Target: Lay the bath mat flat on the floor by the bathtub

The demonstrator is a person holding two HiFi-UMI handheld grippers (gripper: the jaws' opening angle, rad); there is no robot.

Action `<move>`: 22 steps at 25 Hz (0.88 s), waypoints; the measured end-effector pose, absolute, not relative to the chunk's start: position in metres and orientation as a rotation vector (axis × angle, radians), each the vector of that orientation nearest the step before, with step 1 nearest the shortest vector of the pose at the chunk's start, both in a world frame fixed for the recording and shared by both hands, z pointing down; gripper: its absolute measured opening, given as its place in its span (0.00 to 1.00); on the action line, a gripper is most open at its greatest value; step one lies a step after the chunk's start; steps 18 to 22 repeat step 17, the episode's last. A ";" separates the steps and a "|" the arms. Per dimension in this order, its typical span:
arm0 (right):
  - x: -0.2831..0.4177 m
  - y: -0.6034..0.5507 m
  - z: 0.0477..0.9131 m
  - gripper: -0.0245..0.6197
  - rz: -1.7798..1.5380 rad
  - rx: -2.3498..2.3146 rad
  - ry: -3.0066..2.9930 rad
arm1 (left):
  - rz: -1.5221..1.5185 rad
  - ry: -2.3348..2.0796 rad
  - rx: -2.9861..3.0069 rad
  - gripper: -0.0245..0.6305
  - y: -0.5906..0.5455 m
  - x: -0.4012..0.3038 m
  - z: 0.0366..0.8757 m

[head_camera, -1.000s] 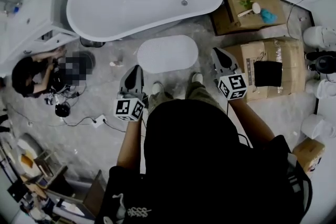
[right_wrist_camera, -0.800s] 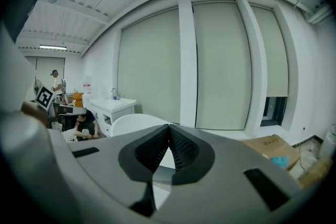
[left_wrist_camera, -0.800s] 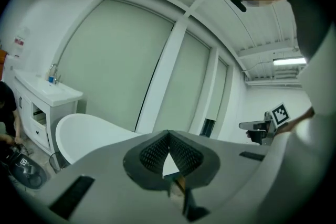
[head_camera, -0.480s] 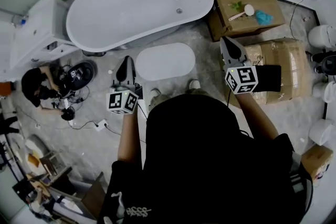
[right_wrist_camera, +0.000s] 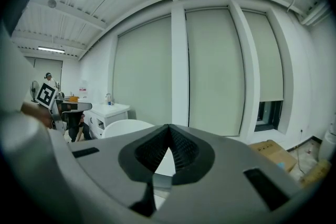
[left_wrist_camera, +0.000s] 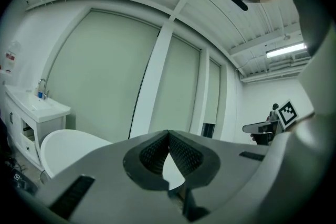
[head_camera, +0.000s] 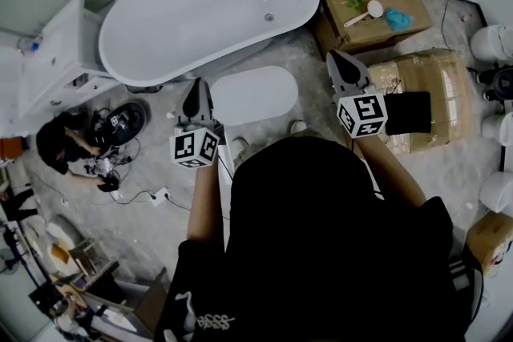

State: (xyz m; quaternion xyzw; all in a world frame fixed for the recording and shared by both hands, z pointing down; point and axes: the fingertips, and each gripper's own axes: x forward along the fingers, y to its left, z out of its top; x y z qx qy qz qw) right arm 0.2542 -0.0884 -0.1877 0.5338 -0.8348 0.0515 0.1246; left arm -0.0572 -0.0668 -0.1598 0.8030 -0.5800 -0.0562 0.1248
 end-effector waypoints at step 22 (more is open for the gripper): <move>0.193 -0.064 -0.169 0.07 0.182 1.593 -2.461 | -0.085 -1.684 2.379 0.07 -0.045 -0.117 -0.142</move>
